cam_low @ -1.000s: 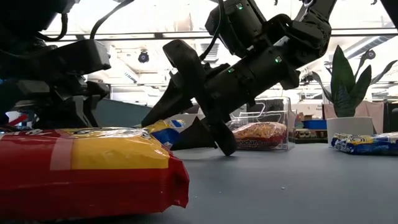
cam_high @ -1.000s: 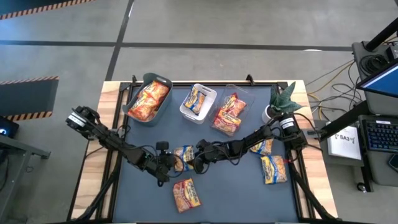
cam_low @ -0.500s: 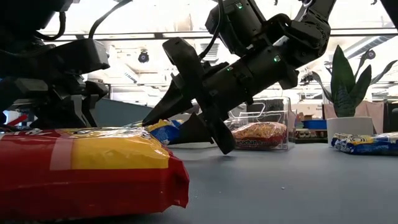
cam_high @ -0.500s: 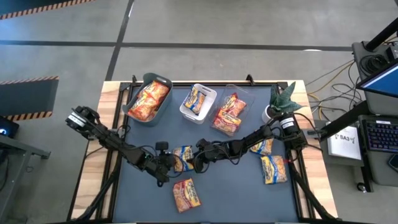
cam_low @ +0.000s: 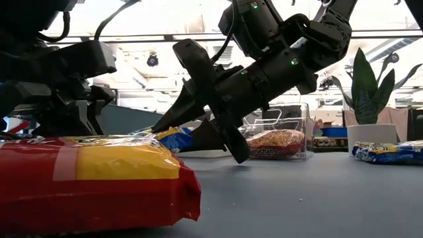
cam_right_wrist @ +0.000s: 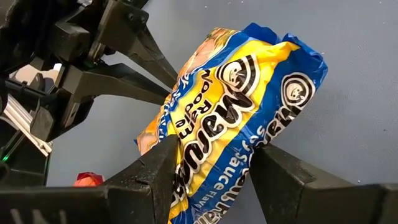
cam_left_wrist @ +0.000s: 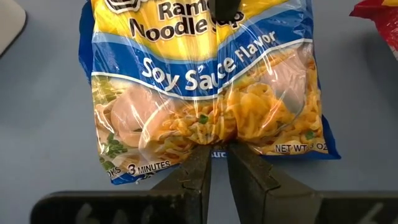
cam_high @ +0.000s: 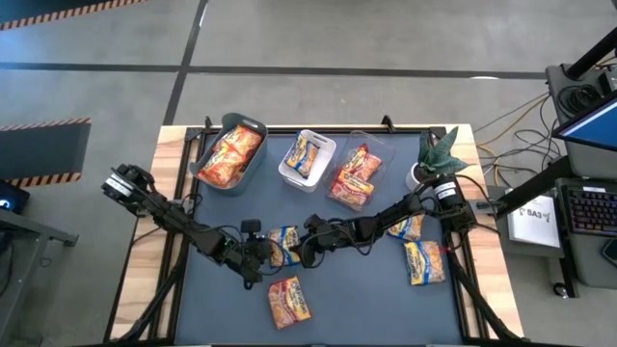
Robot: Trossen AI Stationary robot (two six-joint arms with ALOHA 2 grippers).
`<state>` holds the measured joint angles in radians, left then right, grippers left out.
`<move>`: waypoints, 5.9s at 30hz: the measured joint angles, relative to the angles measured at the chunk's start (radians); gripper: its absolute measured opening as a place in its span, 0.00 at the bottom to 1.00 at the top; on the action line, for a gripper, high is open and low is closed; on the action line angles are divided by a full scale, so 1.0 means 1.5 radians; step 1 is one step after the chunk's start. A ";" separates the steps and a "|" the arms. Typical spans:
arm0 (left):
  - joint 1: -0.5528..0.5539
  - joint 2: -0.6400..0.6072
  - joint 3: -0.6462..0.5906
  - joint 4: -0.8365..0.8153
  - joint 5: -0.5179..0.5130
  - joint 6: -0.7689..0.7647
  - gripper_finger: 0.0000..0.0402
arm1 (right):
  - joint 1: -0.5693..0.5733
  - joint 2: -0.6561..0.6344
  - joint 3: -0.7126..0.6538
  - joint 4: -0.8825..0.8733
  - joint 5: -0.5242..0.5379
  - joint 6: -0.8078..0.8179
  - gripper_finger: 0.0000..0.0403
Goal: Sort Maruchan noodles
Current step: Put the blue noodle pack into the white bin, then adjust the blue noodle pack in the white bin
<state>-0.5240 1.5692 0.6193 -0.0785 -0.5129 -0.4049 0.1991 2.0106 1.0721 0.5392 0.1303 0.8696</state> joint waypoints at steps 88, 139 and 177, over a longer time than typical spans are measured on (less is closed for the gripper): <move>-0.016 -0.328 0.006 -0.073 -0.487 0.284 0.09 | -0.010 -0.099 0.003 0.001 -0.019 -0.149 0.05; 0.123 -0.338 0.004 -0.067 -0.244 0.520 0.09 | -0.325 -0.379 0.004 -0.459 0.228 -0.347 0.03; 0.123 -0.337 0.004 -0.063 -0.245 0.508 0.09 | -0.336 -0.245 0.058 -0.371 0.293 -0.498 0.23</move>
<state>-0.3401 1.0630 0.6254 -0.1726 -0.8803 0.3569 -0.3046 1.6432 1.1585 -0.0172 0.5694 0.1223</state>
